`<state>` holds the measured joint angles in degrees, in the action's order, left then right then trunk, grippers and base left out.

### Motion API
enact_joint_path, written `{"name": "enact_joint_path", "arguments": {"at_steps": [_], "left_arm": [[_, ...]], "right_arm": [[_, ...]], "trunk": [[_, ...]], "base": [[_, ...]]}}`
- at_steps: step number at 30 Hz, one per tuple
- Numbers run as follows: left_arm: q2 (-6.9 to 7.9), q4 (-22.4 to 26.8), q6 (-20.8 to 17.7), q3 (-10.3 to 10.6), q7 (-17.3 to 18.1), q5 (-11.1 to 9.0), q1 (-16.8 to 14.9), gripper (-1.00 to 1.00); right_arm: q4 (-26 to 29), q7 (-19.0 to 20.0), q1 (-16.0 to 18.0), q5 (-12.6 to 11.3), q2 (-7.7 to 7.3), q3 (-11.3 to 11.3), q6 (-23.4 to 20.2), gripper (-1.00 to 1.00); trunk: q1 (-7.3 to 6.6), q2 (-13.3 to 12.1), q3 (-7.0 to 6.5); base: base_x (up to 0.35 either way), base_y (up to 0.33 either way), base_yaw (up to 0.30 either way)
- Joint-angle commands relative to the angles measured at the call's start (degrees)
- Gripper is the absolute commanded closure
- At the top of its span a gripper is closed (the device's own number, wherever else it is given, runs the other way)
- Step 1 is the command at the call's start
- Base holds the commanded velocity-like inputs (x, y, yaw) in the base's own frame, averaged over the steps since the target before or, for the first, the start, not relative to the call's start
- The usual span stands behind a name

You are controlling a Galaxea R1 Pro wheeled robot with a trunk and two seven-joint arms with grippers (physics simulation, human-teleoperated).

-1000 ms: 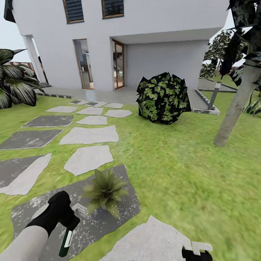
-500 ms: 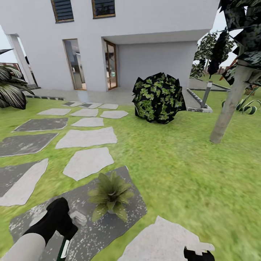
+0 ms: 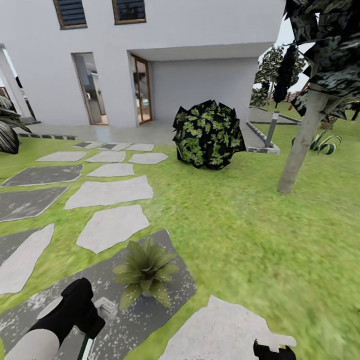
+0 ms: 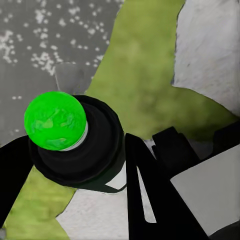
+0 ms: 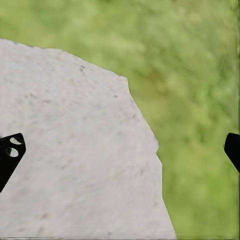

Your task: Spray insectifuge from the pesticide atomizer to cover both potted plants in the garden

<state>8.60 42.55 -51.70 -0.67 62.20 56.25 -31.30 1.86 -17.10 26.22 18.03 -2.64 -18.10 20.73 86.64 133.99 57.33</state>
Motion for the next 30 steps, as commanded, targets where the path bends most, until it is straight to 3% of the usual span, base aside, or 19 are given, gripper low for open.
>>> {"name": "enact_joint_path", "arguments": {"at_steps": [1, 17, 22, 30], "left_arm": [[-0.02, 0.1, -0.3, -0.1, 0.5, 0.5, -0.1, 1.00], [0.10, 0.2, -0.4, -0.4, 0.7, 0.4, -0.8, 1.00], [0.11, 0.2, -0.5, -0.3, 0.7, 0.4, -5.4, 1.00], [-0.03, 0.2, -0.6, -0.1, 0.7, 0.5, -6.4, 1.00]], "right_arm": [[-0.1, -0.2, 0.1, 0.6, 0.00, -0.4, 0.2, -1.00], [-0.1, -0.2, 0.1, 0.6, 0.00, -0.4, 0.2, -1.00], [-0.1, -0.2, 0.1, 0.6, 0.03, -0.4, 0.2, -1.00], [-0.1, -0.2, 0.1, 0.6, 0.06, -0.4, 0.2, -1.00]], "trunk": [[-0.02, 0.0, 0.05], [-0.02, 0.0, 0.05], [-0.02, 0.0, 0.05], [-0.02, 0.0, 0.05]], "base": [[-0.072, 0.246, -0.266], [-0.202, 0.249, -0.266], [-0.246, 0.232, -0.266], [-0.103, 0.266, -0.238]]}}
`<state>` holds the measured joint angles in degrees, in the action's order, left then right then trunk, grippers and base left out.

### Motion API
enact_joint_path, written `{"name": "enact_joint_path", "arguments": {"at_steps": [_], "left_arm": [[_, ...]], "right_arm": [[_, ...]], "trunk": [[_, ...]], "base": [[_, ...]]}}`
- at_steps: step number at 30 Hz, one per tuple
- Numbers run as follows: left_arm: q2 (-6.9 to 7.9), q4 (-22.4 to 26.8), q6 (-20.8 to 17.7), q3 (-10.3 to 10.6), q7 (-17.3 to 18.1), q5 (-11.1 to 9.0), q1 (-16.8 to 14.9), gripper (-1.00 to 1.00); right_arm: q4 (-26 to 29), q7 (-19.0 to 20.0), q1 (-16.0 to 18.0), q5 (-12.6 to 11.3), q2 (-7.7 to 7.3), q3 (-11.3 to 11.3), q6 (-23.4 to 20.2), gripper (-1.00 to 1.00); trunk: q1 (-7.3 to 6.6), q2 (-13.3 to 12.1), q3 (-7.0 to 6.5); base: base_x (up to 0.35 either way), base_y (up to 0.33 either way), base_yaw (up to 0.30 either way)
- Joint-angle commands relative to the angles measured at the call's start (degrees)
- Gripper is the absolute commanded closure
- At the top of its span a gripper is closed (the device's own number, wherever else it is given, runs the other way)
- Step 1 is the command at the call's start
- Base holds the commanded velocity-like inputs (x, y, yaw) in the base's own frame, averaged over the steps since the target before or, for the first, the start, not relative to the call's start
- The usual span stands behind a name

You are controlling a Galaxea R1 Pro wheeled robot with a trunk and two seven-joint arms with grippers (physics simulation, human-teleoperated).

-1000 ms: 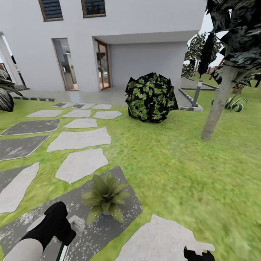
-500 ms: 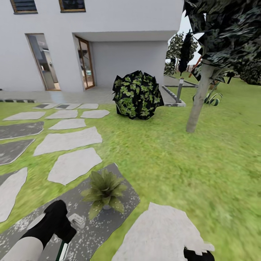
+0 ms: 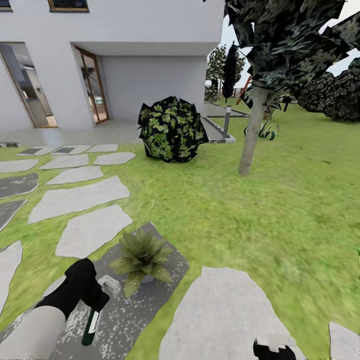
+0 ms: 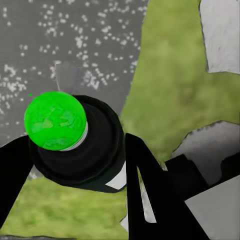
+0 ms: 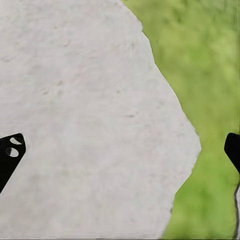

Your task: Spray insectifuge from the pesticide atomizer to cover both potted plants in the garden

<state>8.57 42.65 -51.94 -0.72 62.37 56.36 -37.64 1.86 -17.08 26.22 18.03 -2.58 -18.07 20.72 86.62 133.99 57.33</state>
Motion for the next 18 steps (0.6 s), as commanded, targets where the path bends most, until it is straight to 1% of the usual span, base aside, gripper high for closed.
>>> {"name": "enact_joint_path", "arguments": {"at_steps": [1, 4, 9, 11, 12, 13, 15, 16, 18], "left_arm": [[0.13, 0.1, -0.3, -0.1, 0.5, 0.4, -0.3, 1.00], [0.10, 0.1, -0.4, -0.2, 0.5, 0.3, -0.6, 1.00], [0.09, 0.2, -0.4, -0.3, 0.5, -0.1, -0.7, 1.00], [0.19, 0.2, -0.4, -0.3, 0.7, -0.3, -1.4, 1.00], [0.27, 0.1, -0.3, -0.2, 1.6, -0.2, -2.1, 1.00], [0.45, 0.0, -0.3, -0.2, 3.3, -0.1, -2.9, 1.00], [0.65, 0.0, -0.2, 0.0, 8.0, 0.3, -3.8, 1.00], [0.69, 0.0, -0.2, 0.1, 9.2, 0.9, -4.0, 1.00], [0.73, 0.1, -0.2, 0.2, 10.3, 2.3, -4.2, 1.00]], "right_arm": [[-0.1, -0.2, 0.1, 0.6, 0.02, -0.4, 0.2, -1.00], [-0.2, -0.2, 0.1, 0.7, 0.03, -0.4, 0.2, -1.00], [-0.2, -0.2, 0.1, 0.8, -0.14, -0.4, 0.2, -1.00], [-0.1, -0.2, 0.1, 0.8, -0.14, -0.4, 0.2, -1.00], [-0.1, -0.2, 0.1, 0.7, -0.10, -0.4, 0.2, -1.00], [-0.1, -0.2, 0.1, 0.7, -0.08, -0.4, 0.2, -1.00], [-0.1, -0.2, 0.1, 0.7, -0.06, -0.4, 0.2, -1.00], [-0.1, -0.2, 0.1, 0.6, -0.06, -0.4, 0.2, -1.00], [-0.1, -0.2, 0.1, 0.6, -0.06, -0.4, 0.2, -1.00]], "trunk": [[0.00, 0.0, 0.05], [0.00, 0.0, 0.05], [0.00, 0.0, 0.05], [0.00, 0.0, 0.05], [0.00, 0.0, 0.05], [0.00, 0.0, 0.05], [0.00, 0.0, 0.05], [0.00, 0.0, 0.05], [0.00, 0.0, 0.05]], "base": [[0.148, 0.303, -0.156], [0.173, 0.301, -0.053], [0.247, 0.257, -0.004], [0.259, 0.246, 0.000], [0.264, 0.236, 0.000], [0.268, 0.224, 0.000], [0.260, 0.169, -0.097], [0.161, 0.075, -0.206], [0.068, 0.032, -0.242]]}}
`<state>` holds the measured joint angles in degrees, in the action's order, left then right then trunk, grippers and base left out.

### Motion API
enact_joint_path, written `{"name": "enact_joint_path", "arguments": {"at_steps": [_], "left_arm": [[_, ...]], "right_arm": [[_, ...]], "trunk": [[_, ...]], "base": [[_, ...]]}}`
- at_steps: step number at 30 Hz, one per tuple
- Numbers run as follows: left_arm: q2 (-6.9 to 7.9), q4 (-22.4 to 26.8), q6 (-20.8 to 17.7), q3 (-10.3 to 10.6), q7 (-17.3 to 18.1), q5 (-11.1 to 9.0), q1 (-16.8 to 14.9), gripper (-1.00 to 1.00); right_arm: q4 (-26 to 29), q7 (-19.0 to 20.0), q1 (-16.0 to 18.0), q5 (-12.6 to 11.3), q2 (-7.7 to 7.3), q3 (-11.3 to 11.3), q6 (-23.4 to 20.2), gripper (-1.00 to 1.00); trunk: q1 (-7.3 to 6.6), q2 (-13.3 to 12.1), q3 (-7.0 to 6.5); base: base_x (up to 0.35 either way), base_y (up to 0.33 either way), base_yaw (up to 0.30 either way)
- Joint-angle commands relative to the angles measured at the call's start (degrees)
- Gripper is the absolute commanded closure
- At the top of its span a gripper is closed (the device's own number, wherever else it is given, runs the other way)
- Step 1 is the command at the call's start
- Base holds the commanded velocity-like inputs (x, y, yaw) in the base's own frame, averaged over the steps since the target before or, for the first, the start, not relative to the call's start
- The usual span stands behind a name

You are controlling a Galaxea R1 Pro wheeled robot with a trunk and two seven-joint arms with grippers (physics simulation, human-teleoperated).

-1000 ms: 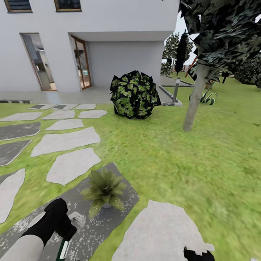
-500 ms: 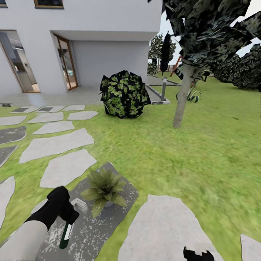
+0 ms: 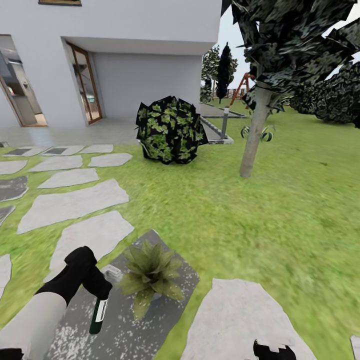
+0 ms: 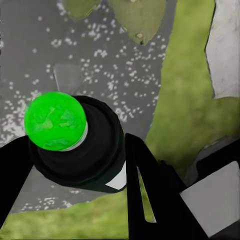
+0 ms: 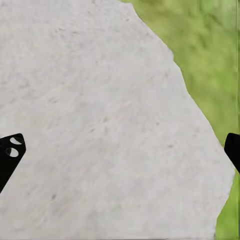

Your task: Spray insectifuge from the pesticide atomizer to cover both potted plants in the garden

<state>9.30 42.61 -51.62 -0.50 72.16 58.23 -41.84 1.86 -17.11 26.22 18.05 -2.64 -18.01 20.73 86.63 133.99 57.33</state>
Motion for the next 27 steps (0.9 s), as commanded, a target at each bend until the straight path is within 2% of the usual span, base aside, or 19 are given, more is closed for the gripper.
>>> {"name": "enact_joint_path", "arguments": {"at_steps": [1, 5, 7, 9, 13, 27], "left_arm": [[-0.02, 0.1, -0.5, 0.0, 0.8, 1.3, -0.1, 1.00], [-0.07, -0.6, -0.2, 0.3, 1.3, 2.4, 0.3, 1.00], [-0.07, -0.7, 1.6, 2.0, 1.3, 2.3, 0.4, 1.00], [-0.07, -0.7, 2.0, 2.5, 1.3, 2.3, 0.4, 1.00], [-0.13, -0.7, 2.1, 2.6, 1.4, 2.3, 0.4, 1.00], [-0.23, -0.6, 1.9, 2.6, 1.3, 2.6, 0.5, 1.00]], "right_arm": [[-0.1, -0.2, 0.1, 0.6, 0.00, -0.5, 0.2, -1.00], [-0.1, -0.2, 0.1, 0.6, 0.00, -0.5, 0.2, -1.00], [-0.1, -0.2, 0.1, 0.6, 0.05, -0.5, 0.2, -1.00], [-0.1, -0.2, 0.1, 0.6, 0.08, -0.5, 0.2, -1.00], [-0.1, -0.2, 0.1, 0.6, 0.08, -0.5, 0.2, -1.00], [-0.1, -0.2, 0.1, 0.6, 0.09, -0.5, 0.2, -1.00]], "trunk": [[-0.01, 0.0, 0.05], [-0.01, 0.0, 0.05], [-0.01, 0.0, 0.05], [-0.01, 0.0, 0.05], [-0.01, 0.0, 0.05], [-0.01, 0.0, 0.05]], "base": [[0.027, 0.013, -0.258], [0.005, 0.002, -0.238], [0.000, 0.000, -0.045], [0.000, 0.000, -0.010], [-0.221, 0.111, -0.059], [-0.249, 0.239, -0.242]]}}
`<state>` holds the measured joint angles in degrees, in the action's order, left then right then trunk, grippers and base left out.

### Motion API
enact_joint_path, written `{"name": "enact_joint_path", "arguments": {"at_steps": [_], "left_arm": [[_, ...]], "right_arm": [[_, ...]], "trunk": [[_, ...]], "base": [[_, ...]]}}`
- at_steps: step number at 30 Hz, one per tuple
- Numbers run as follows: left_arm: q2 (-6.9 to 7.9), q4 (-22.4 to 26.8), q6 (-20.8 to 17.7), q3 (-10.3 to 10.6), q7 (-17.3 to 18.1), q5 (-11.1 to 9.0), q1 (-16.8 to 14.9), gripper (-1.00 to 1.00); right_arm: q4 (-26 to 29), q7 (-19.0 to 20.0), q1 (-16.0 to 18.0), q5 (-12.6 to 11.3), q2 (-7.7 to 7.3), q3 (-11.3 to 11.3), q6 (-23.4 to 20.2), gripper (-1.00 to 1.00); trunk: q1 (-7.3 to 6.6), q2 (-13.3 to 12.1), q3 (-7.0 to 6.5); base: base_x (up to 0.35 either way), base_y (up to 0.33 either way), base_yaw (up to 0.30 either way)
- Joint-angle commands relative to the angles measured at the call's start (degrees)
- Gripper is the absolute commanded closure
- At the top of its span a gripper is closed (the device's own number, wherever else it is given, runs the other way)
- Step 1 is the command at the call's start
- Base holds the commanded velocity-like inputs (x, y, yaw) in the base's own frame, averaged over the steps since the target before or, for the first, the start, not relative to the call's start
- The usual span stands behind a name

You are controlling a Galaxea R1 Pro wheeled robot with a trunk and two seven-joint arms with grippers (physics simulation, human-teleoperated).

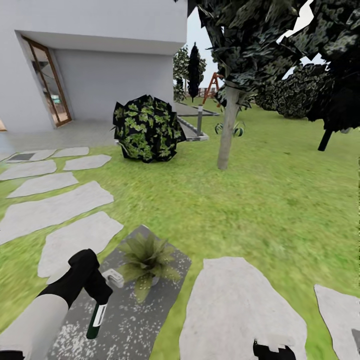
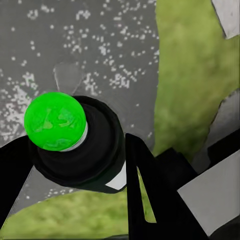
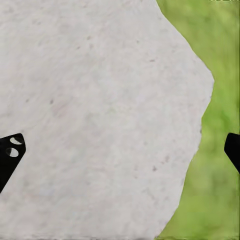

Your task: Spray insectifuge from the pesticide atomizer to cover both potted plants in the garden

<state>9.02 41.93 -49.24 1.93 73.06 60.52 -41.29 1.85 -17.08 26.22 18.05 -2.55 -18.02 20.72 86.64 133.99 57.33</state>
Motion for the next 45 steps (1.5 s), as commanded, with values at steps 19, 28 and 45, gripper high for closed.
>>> {"name": "enact_joint_path", "arguments": {"at_steps": [19, 28, 45], "left_arm": [[0.01, 0.2, -0.1, 6.5, 5.2, 0.1, -0.6, 1.00], [3.49, 0.5, 0.0, 11.3, 10.9, 0.3, -0.1, 1.00], [2.76, 0.6, -0.1, 11.4, 10.7, 0.3, 0.1, 1.00]], "right_arm": [[-0.1, -0.2, 0.1, 0.7, -0.07, -0.4, 0.2, -1.00], [-0.2, -0.2, 0.1, 0.9, -0.18, -0.4, 0.2, -1.00], [-0.1, -0.2, 0.1, 0.7, -0.18, -0.4, 0.2, -1.00]], "trunk": [[-0.02, 0.0, 0.05], [-0.02, 0.0, 0.05], [-0.02, 0.0, 0.05]], "base": [[0.093, 0.227, -0.120], [0.001, 0.000, -0.001], [0.066, 0.188, -0.182]]}}
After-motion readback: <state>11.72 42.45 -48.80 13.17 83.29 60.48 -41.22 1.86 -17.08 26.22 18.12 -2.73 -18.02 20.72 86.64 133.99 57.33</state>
